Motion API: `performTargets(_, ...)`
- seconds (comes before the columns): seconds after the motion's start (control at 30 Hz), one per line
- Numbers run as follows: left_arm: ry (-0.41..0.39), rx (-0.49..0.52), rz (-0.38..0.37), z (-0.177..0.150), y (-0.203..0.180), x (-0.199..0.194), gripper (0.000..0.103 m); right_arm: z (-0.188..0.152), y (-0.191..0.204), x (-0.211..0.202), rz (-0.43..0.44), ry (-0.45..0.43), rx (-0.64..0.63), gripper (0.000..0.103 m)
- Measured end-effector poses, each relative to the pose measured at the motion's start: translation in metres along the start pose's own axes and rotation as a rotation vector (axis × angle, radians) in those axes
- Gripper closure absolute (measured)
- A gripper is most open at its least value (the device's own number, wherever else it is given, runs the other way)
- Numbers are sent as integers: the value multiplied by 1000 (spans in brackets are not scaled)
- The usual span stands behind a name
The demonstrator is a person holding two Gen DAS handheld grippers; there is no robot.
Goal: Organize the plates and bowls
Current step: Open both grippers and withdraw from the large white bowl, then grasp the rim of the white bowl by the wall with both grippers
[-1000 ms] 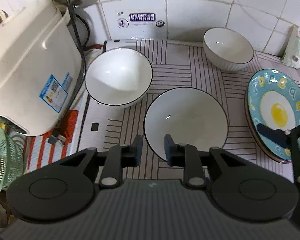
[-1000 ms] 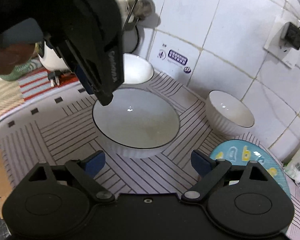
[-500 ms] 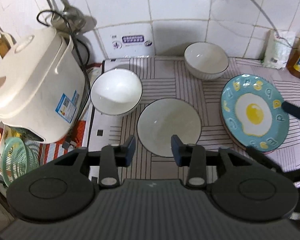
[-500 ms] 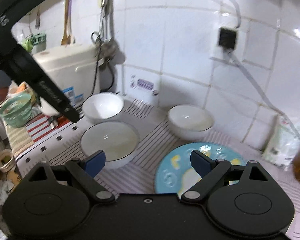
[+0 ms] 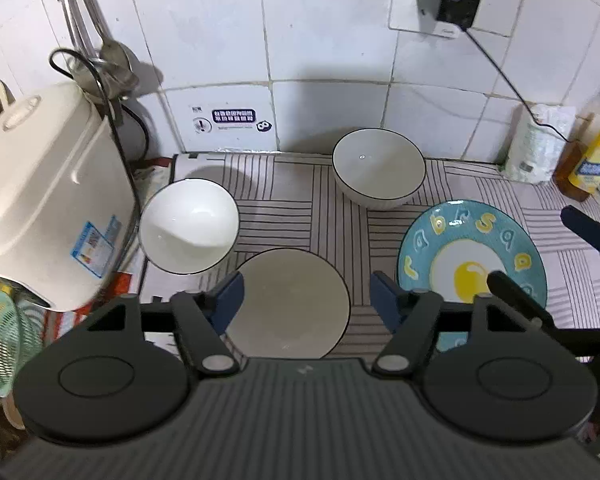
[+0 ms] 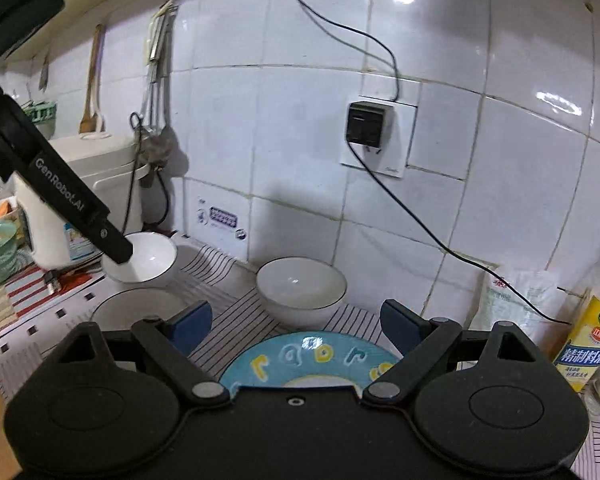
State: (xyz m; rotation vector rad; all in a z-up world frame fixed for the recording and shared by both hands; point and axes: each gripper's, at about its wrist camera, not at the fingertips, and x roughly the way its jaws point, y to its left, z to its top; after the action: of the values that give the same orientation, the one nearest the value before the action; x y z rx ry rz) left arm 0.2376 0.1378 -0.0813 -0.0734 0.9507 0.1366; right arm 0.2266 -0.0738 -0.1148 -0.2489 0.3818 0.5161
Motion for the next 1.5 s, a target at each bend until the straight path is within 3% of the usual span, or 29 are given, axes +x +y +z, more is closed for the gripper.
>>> performTargets(0.2, -49, -44, -4, 12, 3, 34, 22, -1, -13, 41, -2, 32, 133, 11)
performTargets(0.33, -71, -102, -24, 25, 12, 61, 22, -1, -15, 70, 5, 55, 183, 12)
performTargets(0.53, -60, -181, -71, 48, 19, 107, 23, -5, -24, 118, 20, 96, 291, 22)
performTargets(0.73, -15, -156, -95, 78, 1, 152, 24, -12, -43, 152, -34, 157, 451, 30)
performTargets(0.87, 1, -114, -88, 89, -14, 177, 26, -12, -49, 166, -50, 171, 474, 31)
performTargets(1.03, 52, -142, -101, 93, -18, 204, 61, -17, -53, 185, -63, 223, 516, 41)
performTargets(1.23, 102, -223, -166, 93, -13, 225, 92, -21, -54, 192, -29, 224, 554, 45)
performTargets(1.4, 104, -220, -158, 94, -21, 224, 93, -21, -51, 205, -18, 239, 532, 69)
performTargets(1.5, 99, -218, -147, 91, -23, 218, 93, -21, -51, 204, -26, 242, 533, 72)
